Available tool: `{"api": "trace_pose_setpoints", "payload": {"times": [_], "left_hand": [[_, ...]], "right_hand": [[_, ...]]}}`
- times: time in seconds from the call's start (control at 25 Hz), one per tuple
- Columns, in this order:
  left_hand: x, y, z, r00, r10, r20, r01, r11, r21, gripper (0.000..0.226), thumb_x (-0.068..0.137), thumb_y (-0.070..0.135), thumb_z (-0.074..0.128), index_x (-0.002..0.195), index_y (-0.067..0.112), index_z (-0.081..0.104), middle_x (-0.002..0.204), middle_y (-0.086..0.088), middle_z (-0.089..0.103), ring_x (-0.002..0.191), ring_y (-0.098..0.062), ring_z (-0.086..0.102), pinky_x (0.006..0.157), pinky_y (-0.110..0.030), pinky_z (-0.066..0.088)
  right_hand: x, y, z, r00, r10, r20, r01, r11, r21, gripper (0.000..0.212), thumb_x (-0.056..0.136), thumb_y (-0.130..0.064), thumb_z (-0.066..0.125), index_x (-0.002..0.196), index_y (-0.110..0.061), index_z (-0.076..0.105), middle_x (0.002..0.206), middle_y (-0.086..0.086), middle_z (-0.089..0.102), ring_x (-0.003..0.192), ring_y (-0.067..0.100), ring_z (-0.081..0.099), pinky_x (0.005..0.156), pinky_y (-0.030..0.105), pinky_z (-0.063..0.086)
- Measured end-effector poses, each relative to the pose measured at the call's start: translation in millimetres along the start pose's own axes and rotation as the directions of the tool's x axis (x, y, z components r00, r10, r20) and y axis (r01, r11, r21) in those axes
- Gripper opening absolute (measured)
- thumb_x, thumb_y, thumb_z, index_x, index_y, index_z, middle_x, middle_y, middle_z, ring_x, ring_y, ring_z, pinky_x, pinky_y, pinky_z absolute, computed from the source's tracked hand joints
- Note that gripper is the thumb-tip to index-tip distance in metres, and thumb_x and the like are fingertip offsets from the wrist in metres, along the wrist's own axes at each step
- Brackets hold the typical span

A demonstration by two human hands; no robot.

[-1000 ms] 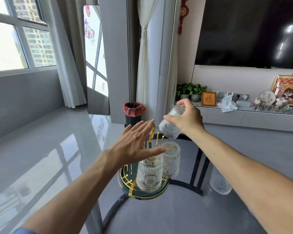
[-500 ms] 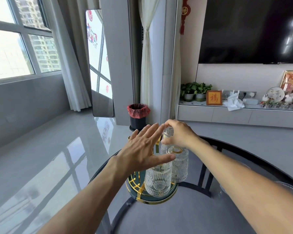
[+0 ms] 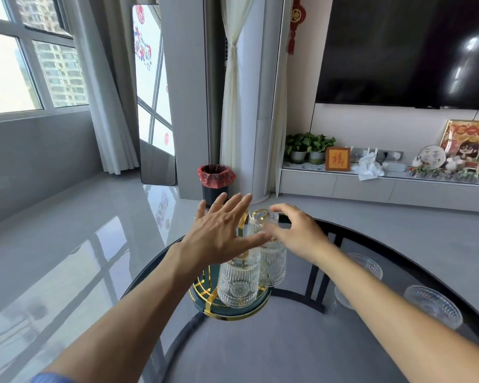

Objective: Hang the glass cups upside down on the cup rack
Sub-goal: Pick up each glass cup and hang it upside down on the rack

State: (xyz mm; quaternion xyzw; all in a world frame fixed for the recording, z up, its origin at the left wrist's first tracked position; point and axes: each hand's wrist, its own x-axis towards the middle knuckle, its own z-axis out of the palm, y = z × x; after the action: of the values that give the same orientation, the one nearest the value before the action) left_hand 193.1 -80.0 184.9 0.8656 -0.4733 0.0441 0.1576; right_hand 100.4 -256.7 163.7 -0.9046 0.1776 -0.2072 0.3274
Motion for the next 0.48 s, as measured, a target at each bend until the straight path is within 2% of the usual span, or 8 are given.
{"api": "trace_pose_setpoints", "payload": {"times": [0.08, 0.12, 0.2, 0.24, 0.32, 0.4, 0.48], "left_hand": [[-5.9, 24.4, 2.2, 0.991, -0.056, -0.120, 0.067, 0.994, 0.085, 0.097, 0.084, 0.081, 0.033, 0.158, 0.025, 0.005, 0.166, -0.004, 0.016, 0.153, -0.028, -0.003, 0.115, -0.059, -0.012], [-12.2, 43.1, 8.4, 0.979, -0.038, -0.199, 0.064, 0.990, 0.126, 0.089, 0.089, 0.071, 0.042, 0.157, 0.022, 0.010, 0.163, -0.007, 0.024, 0.153, -0.031, 0.002, 0.116, -0.060, -0.009], [-30.0, 84.3, 27.9, 0.945, 0.062, -0.320, -0.028, 0.994, 0.108, 0.079, 0.089, 0.051, 0.055, 0.153, 0.017, 0.025, 0.156, -0.010, 0.037, 0.149, -0.034, 0.017, 0.118, -0.060, 0.005], [-42.1, 110.1, 42.6, 0.937, 0.112, -0.330, -0.101, 0.994, 0.051, 0.077, 0.086, 0.047, 0.059, 0.151, 0.016, 0.030, 0.153, -0.010, 0.041, 0.146, -0.034, 0.026, 0.118, -0.059, 0.013], [-64.0, 162.7, 76.2, 0.952, 0.160, -0.260, -0.186, 0.980, -0.078, 0.075, 0.084, 0.042, 0.061, 0.149, 0.016, 0.033, 0.148, -0.006, 0.046, 0.140, -0.030, 0.037, 0.116, -0.057, 0.019], [-78.9, 212.2, 110.2, 0.984, 0.140, -0.112, -0.160, 0.966, -0.202, 0.076, 0.084, 0.039, 0.063, 0.150, 0.018, 0.031, 0.147, -0.001, 0.048, 0.136, -0.026, 0.042, 0.117, -0.055, 0.021], [-85.1, 253.1, 140.7, 0.991, 0.133, 0.020, -0.120, 0.941, -0.316, 0.083, 0.081, 0.038, 0.067, 0.152, 0.018, 0.028, 0.147, -0.002, 0.049, 0.133, -0.028, 0.045, 0.114, -0.051, 0.027]], "right_hand": [[-42.0, 15.7, -16.3, 0.996, 0.034, -0.082, -0.027, 0.996, 0.086, 0.043, 0.084, -0.044, 0.066, 0.123, -0.027, 0.060, 0.130, -0.011, 0.056, 0.122, 0.013, 0.050, 0.095, 0.032, 0.043], [-65.7, 26.1, -26.4, 0.992, 0.059, -0.115, -0.045, 0.992, 0.122, 0.037, 0.084, -0.039, 0.067, 0.119, -0.027, 0.062, 0.123, -0.015, 0.056, 0.121, 0.013, 0.051, 0.097, 0.033, 0.044], [-114.1, 44.9, -42.8, 0.980, 0.081, -0.179, -0.048, 0.982, 0.183, 0.025, 0.085, -0.029, 0.069, 0.110, -0.028, 0.066, 0.112, -0.024, 0.056, 0.115, 0.010, 0.056, 0.096, 0.029, 0.047], [-142.7, 55.5, -50.2, 0.968, 0.102, -0.229, -0.050, 0.974, 0.221, 0.020, 0.084, -0.025, 0.069, 0.104, -0.030, 0.068, 0.110, -0.027, 0.058, 0.112, 0.005, 0.059, 0.093, 0.024, 0.049], [-197.6, 78.5, -65.0, 0.919, 0.147, -0.366, -0.048, 0.963, 0.265, 0.018, 0.084, -0.017, 0.066, 0.096, -0.030, 0.072, 0.112, -0.026, 0.064, 0.108, -0.002, 0.061, 0.088, 0.015, 0.049], [-242.8, 99.4, -79.9, 0.853, 0.137, -0.504, -0.039, 0.979, 0.202, 0.021, 0.085, -0.008, 0.062, 0.096, -0.022, 0.073, 0.116, -0.015, 0.068, 0.111, 0.000, 0.061, 0.091, 0.019, 0.048], [-275.6, 116.7, -92.5, 0.788, 0.112, -0.606, -0.045, 0.991, 0.124, 0.020, 0.086, -0.009, 0.059, 0.096, -0.019, 0.072, 0.116, -0.011, 0.068, 0.112, 0.003, 0.060, 0.093, 0.022, 0.047]]}}
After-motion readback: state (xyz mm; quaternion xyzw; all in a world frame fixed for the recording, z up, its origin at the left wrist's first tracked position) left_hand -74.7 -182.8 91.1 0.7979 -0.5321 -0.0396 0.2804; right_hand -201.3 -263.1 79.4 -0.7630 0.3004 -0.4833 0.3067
